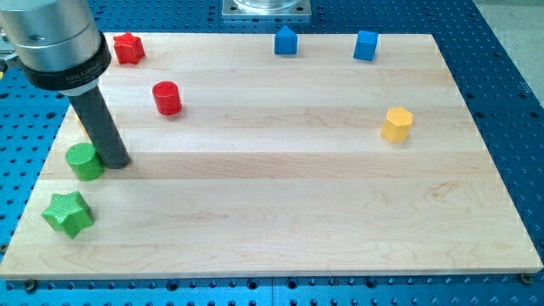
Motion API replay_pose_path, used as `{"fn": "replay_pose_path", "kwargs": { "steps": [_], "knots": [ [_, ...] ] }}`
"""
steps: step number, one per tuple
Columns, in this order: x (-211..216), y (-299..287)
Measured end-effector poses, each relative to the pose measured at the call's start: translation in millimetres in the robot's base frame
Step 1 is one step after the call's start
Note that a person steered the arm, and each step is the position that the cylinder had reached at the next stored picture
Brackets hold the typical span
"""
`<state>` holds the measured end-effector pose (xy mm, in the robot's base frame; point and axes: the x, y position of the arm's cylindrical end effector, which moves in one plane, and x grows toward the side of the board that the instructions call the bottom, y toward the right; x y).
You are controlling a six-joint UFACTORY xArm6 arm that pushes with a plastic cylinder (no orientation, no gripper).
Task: Push the green circle into the green star
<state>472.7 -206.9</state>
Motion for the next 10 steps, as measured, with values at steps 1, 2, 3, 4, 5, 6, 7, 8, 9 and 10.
{"fn": "replay_pose_path", "kwargs": {
  "steps": [1,2,3,4,5,6,7,8,9,10],
  "knots": [
    [3,5],
    [0,-13],
    [-4,-52],
    [-19,-71],
    [-43,-86],
    [-42,-98],
    [-25,-98],
    [41,-98],
    [44,-98],
    [86,-98]
  ]
}}
